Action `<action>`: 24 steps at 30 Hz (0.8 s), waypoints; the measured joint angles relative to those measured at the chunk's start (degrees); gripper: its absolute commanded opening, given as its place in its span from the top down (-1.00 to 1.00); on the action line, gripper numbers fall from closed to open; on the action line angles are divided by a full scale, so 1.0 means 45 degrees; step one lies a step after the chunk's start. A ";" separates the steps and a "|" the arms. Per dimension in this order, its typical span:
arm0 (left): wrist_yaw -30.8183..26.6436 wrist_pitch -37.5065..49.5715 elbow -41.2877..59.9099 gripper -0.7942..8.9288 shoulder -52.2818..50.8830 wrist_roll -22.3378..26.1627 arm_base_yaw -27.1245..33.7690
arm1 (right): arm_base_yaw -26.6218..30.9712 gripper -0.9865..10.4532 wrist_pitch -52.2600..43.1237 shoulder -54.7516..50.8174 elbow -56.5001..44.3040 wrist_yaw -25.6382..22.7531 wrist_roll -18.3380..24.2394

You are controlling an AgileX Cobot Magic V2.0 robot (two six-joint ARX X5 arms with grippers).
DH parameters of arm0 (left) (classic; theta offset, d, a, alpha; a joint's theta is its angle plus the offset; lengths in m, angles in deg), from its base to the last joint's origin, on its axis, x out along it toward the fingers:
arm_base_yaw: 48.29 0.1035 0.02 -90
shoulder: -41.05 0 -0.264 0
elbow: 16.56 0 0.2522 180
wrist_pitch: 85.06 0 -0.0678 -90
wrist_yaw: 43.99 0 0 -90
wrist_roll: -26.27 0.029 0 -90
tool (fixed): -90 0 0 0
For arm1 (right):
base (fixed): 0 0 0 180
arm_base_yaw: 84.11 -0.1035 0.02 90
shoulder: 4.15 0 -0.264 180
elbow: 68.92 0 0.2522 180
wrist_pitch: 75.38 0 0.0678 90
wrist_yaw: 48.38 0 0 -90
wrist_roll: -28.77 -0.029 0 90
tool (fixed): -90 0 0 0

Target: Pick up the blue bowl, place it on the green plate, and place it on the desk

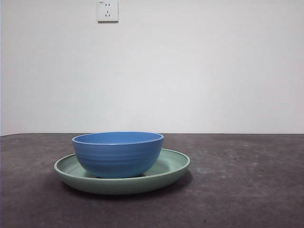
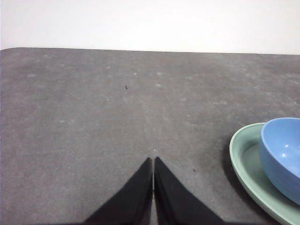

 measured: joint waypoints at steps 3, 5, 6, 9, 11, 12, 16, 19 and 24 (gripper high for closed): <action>0.0000 0.0000 0.0000 0.82 0.0000 0.0000 0.0000 | 0.1375 0.78 -0.1622 -0.0680 -0.0588 0.0010 0.0627; 0.0005 0.0000 0.0000 0.82 0.0000 0.0000 0.0000 | 0.2846 0.78 -0.3560 -0.1501 -0.1681 0.0024 0.1005; 0.0000 0.0000 0.0000 0.82 0.0000 0.0000 0.0000 | 0.3555 0.78 -0.4469 -0.1909 -0.2336 0.0024 0.1093; 0.0000 0.0000 0.0000 0.82 0.0000 0.0000 0.0000 | 0.5527 0.78 -0.6980 -0.3361 -0.4804 -0.0010 0.1263; 0.0000 0.0005 0.0000 0.82 0.0000 0.0000 0.0000 | 0.6654 0.78 -0.8660 -0.4537 -0.6829 -0.0024 0.1331; 0.0000 0.0005 0.0000 0.82 0.0000 0.0000 0.0000 | 0.7019 0.78 -0.9413 -0.5017 -0.7708 -0.0024 0.1355; 0.0000 0.0000 0.0000 0.82 0.0000 0.0000 0.0000 | 0.7917 0.78 -1.2847 -0.6674 -1.1234 -0.0024 0.1389; 0.0000 0.0000 0.0000 0.82 0.0000 0.0000 0.0000 | 0.7970 0.78 -1.4173 -0.7436 -1.2915 -0.0078 0.1413; 0.0005 0.0000 -0.0005 0.82 0.0000 0.0000 0.0000 | 0.7932 0.78 -1.4115 -0.7902 -1.4202 -0.0690 0.1423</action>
